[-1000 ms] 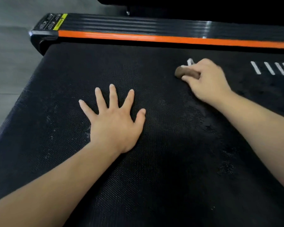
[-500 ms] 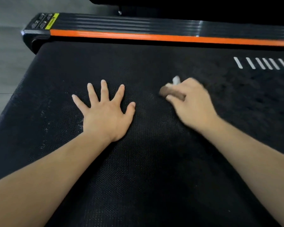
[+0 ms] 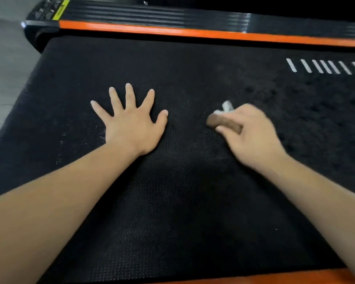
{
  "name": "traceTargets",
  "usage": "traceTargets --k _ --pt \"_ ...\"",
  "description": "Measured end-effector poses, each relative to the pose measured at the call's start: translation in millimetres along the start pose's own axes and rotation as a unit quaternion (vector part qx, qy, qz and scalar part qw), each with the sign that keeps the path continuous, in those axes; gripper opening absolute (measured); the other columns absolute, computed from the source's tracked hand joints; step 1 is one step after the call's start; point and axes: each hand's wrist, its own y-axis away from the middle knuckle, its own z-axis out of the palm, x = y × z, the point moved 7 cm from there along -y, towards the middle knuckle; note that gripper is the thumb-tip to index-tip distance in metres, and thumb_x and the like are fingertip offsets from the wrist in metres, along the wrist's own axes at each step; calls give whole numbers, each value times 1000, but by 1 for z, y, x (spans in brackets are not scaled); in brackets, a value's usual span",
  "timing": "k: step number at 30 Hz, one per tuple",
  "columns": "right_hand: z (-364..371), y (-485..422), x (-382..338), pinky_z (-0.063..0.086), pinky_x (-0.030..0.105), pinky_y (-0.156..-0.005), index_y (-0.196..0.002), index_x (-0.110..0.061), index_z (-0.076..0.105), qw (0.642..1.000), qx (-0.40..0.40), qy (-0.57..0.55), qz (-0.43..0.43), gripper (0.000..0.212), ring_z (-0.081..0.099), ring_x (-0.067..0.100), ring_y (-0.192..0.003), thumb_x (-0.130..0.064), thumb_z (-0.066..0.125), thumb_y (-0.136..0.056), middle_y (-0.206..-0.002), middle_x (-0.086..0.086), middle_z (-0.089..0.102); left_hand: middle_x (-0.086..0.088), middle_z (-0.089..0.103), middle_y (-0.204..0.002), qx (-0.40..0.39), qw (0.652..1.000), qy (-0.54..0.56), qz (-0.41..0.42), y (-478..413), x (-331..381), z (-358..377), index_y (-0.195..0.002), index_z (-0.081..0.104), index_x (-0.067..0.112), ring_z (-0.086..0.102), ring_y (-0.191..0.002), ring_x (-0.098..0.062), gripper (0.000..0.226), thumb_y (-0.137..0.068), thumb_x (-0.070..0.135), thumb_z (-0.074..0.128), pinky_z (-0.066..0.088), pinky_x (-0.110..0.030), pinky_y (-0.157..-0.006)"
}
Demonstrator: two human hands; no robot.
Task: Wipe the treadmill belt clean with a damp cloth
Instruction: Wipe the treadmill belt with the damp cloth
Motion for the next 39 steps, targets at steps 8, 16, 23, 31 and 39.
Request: traceTargets --k 8,16,23,31,39 --pt "9 75 -72 46 39 -78 -111 -43 67 988 -88 -58 -113 27 52 20 -87 -30 69 -88 -95 -6 55 -11 -4 -173 0 1000 4 6 2 -2 -1 -162 8 44 -14 -156 -43 75 -95 76 10 -10 -77 -115" --pt "5 88 -70 42 31 -80 -108 -32 74 996 -30 -45 -72 22 49 17 -89 -25 70 -87 -96 -6 56 -10 4 -173 2 999 41 5 3 -1 -5 -161 21 41 -9 -158 -39 72 -96 74 21 -11 -73 -117" --pt "-19 88 -20 43 38 -84 -110 -37 74 1000 15 -22 6 26 55 25 -91 -23 72 -88 -95 1 60 -12 29 -167 72 985 131 91 34 26 -20 -150 47 26 13 -158 -31 52 -103 47 44 -2 -64 -124" --pt "-28 88 -7 47 37 -83 -114 -45 69 997 -29 -1 -70 26 52 23 -91 -33 68 -91 -95 -4 56 -11 9 -173 23 989 92 110 38 66 -4 -160 30 31 0 -159 -32 59 -105 50 36 -6 -57 -126" --pt "-19 101 -29 46 38 -80 -117 -20 74 975 -105 -52 -190 27 53 23 -88 -28 65 -93 -100 0 58 -9 -3 -173 -20 996 90 14 24 73 -1 -164 14 35 -14 -158 -33 63 -105 56 24 -16 -72 -116"
